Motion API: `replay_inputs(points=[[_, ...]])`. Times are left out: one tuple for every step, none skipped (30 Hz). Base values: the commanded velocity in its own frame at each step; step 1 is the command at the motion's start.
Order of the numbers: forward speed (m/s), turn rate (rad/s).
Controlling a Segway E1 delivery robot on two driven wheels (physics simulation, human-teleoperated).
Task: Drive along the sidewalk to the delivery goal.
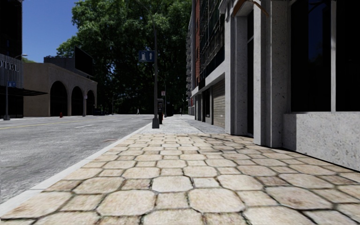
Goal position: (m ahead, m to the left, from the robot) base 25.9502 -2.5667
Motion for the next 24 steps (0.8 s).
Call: replay_inputs(points=[[2.00, 0.00], [2.00, 0.00], [2.00, 0.00], [2.00, 0.00], [2.00, 0.00], [2.00, 0.00], [2.00, 0.00], [2.00, 0.00], [2.00, 0.00], [2.00, 0.00], [2.00, 0.00], [2.00, 0.00], [2.00, 0.00], [2.00, 0.00], [2.00, 0.00], [2.00, 0.00], [2.00, 0.00], [2.00, 0.00], [2.00, 0.00], [2.00, 0.00], [2.00, 0.00], [2.00, 0.00], [2.00, 0.00], [2.00, 0.00]])
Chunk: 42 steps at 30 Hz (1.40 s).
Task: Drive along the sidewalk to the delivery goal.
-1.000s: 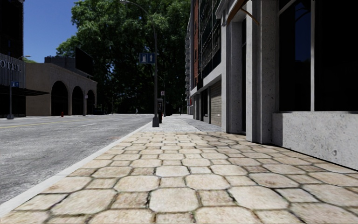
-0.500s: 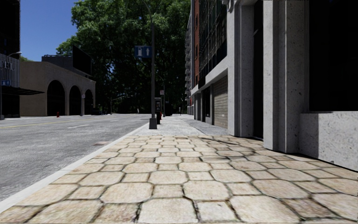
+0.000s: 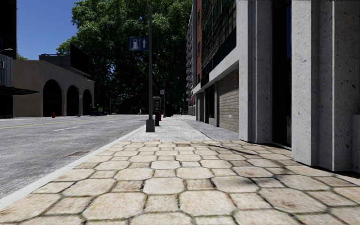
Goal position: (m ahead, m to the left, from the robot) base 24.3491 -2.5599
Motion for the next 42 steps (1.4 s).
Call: replay_inputs(points=[[2.00, 0.00], [2.00, 0.00], [2.00, 0.00], [2.00, 0.00], [2.00, 0.00], [2.00, 0.00], [2.00, 0.00], [2.00, 0.00], [2.00, 0.00], [2.00, 0.00], [2.00, 0.00], [2.00, 0.00], [2.00, 0.00], [2.00, 0.00], [2.00, 0.00], [2.00, 0.00], [2.00, 0.00], [2.00, 0.00], [2.00, 0.00], [2.00, 0.00], [2.00, 0.00], [2.00, 0.00], [2.00, 0.00], [2.00, 0.00], [2.00, 0.00], [2.00, 0.00], [2.00, 0.00], [2.00, 0.00], [2.00, 0.00], [2.00, 0.00], [2.00, 0.00], [2.00, 0.00], [2.00, 0.00], [2.00, 0.00], [2.00, 0.00], [2.00, 0.00], [2.00, 0.00], [2.00, 0.00], [2.00, 0.00], [2.00, 0.00], [2.00, 0.00], [2.00, 0.00]])
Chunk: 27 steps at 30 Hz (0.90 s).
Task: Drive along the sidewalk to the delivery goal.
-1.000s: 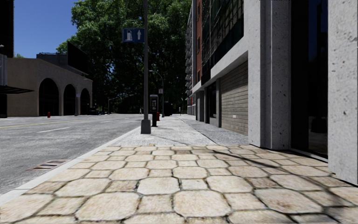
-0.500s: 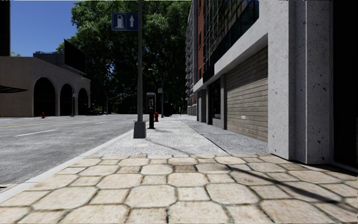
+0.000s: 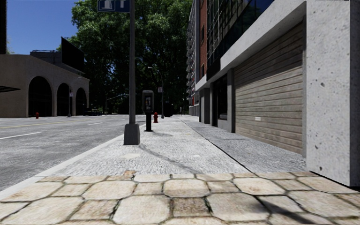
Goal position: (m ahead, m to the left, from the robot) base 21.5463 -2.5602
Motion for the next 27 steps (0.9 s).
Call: replay_inputs(points=[[2.00, 0.00], [2.00, 0.00], [2.00, 0.00], [2.00, 0.00], [2.00, 0.00], [2.00, 0.00], [2.00, 0.00], [2.00, 0.00], [2.00, 0.00], [2.00, 0.00], [2.00, 0.00], [2.00, 0.00], [2.00, 0.00], [2.00, 0.00], [2.00, 0.00], [2.00, 0.00], [2.00, 0.00], [2.00, 0.00], [2.00, 0.00], [2.00, 0.00], [2.00, 0.00], [2.00, 0.00], [2.00, 0.00], [2.00, 0.00], [2.00, 0.00], [2.00, 0.00], [2.00, 0.00]])
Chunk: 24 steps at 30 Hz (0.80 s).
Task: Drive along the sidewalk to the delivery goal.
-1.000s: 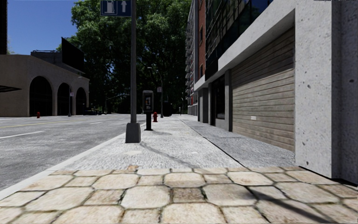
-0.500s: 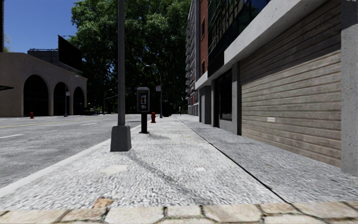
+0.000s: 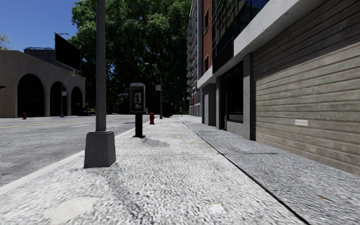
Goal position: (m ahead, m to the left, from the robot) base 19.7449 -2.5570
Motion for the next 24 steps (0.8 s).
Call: replay_inputs(points=[[2.00, 0.00], [2.00, 0.00], [2.00, 0.00], [2.00, 0.00], [2.00, 0.00], [2.00, 0.00], [2.00, 0.00], [2.00, 0.00], [2.00, 0.00], [2.00, 0.00], [2.00, 0.00], [2.00, 0.00], [2.00, 0.00], [2.00, 0.00], [2.00, 0.00], [2.00, 0.00], [2.00, 0.00], [2.00, 0.00], [2.00, 0.00], [2.00, 0.00], [2.00, 0.00], [2.00, 0.00], [2.00, 0.00], [2.00, 0.00]])
